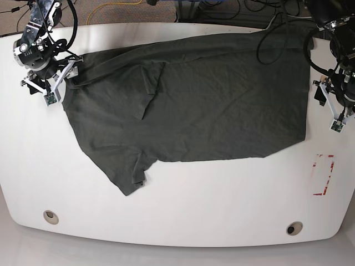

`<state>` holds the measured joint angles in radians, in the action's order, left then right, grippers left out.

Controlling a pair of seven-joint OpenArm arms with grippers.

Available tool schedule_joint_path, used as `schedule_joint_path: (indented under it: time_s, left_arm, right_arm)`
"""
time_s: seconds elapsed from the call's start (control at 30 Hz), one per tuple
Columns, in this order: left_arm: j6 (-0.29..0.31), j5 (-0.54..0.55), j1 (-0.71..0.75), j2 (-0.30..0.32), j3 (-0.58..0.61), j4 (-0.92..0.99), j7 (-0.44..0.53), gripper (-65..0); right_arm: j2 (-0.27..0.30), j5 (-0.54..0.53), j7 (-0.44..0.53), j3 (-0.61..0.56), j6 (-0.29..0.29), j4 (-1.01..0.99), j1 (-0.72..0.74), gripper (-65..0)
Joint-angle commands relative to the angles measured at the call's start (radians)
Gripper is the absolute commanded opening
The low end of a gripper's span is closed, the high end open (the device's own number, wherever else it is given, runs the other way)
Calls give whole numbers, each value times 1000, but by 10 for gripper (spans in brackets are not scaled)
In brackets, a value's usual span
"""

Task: Layout the t-shirt on the table in an organized manner, then fold the t-shirt properly
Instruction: 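Release the edge and move both grippers along the shirt's sides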

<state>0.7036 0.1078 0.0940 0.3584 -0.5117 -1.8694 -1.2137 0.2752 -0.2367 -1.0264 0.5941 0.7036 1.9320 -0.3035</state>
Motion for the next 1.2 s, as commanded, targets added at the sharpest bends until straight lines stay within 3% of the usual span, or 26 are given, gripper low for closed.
schedule_joint_path:
  time_s: [0.0, 0.37, 0.6, 0.83, 0.93, 1.17]
  left_arm:
    - [-5, -6, -10, 21, -8, -17, 7, -165]
    - [-5, -7, -6, 9, 15, -11, 7, -165]
    - [-5, -9, 29, -40, 48, -8, 11, -165]
    - [-5, -21, 62, -74, 103, 87, 133, -165]
    - [-5, -53, 62, -77, 126, 162, 189, -165]
    - [-5, -56, 80, -77, 147, 127, 205, -167]
  right_arm:
    - [23, -3, 8, 8, -5, 20, -3, -193]
    - [22, -13, 10, 10, -5, 20, -109, -244]
    - [22, -13, 10, 10, -5, 22, -178, -249]
    - [20, -11, 13, 14, -5, 22, -224, -249]
    - [20, -14, 13, 69, -5, 30, -225, -249]
    - [22, -14, 11, 145, -5, 68, -210, -249]
